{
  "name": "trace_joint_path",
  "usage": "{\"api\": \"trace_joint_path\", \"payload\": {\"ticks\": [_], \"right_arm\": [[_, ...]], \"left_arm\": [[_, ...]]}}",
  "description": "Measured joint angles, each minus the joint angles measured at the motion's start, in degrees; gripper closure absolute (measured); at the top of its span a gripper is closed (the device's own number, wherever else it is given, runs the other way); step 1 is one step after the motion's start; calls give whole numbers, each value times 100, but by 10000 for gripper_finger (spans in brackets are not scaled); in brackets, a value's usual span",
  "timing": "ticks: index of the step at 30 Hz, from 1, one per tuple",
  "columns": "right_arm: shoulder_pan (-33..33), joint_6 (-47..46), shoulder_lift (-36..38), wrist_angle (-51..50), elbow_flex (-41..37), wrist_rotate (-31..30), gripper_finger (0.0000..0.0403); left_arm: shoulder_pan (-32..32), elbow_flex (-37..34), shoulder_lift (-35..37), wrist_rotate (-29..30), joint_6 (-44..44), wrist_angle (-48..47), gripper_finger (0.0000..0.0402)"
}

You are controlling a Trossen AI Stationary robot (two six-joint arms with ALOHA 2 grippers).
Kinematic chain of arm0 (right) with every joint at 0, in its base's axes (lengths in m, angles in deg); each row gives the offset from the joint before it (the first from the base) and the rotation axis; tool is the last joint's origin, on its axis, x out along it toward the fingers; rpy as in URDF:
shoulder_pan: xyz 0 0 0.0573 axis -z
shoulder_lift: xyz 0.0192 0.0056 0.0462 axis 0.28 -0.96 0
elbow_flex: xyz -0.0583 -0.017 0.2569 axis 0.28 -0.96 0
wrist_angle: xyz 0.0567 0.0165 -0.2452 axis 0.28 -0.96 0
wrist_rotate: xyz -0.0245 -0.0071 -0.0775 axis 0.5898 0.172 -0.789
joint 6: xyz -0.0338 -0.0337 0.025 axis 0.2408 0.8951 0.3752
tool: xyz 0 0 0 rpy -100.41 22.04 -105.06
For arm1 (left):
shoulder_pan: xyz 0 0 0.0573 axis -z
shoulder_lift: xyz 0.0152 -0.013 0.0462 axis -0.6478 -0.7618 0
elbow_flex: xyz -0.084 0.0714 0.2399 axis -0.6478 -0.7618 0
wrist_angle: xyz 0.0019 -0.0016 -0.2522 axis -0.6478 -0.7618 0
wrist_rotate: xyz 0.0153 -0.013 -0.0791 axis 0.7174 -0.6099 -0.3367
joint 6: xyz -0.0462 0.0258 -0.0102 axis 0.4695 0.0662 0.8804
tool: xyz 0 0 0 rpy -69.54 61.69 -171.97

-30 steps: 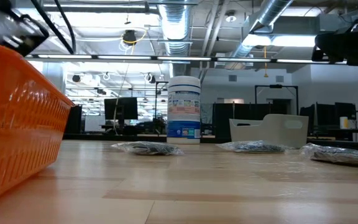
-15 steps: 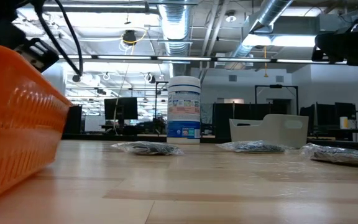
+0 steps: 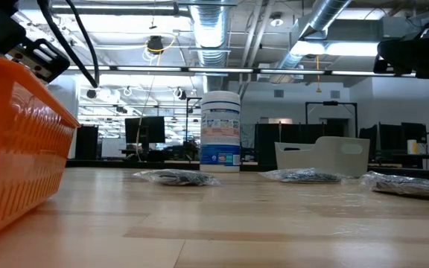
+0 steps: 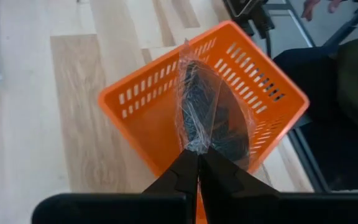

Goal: Pick & Place Travel size toiletries
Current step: Put the black scrub pad into the orange basket

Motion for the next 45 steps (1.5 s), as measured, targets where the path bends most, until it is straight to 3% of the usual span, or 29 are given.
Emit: {"api": "trace_joint_path", "payload": {"ticks": [8, 19, 26, 31, 36, 41, 45], "right_arm": [[0, 2, 0, 2, 0, 0, 403], [1, 0, 0, 1, 0, -1, 403], [0, 2, 0, 0, 0, -1, 403], [0, 0, 0, 0, 0, -2, 403], [1, 2, 0, 1, 0, -1, 403], [0, 2, 0, 0, 0, 0, 403], [1, 1, 0, 1, 0, -1, 403]], "left_arm": [[0, 0, 0, 16, -88, 372, 376], [37, 0, 0, 22, -256, 447, 252], [-46, 14, 0, 321, -588, 471, 189], [-107, 294, 2, 348, -1109, 437, 180], [-221, 641, 2, 594, -1938, 360, 195], [-1028, 739, 2, 951, -2087, 309, 196], [-1736, 739, -13, 950, -2128, -76, 168]]}}
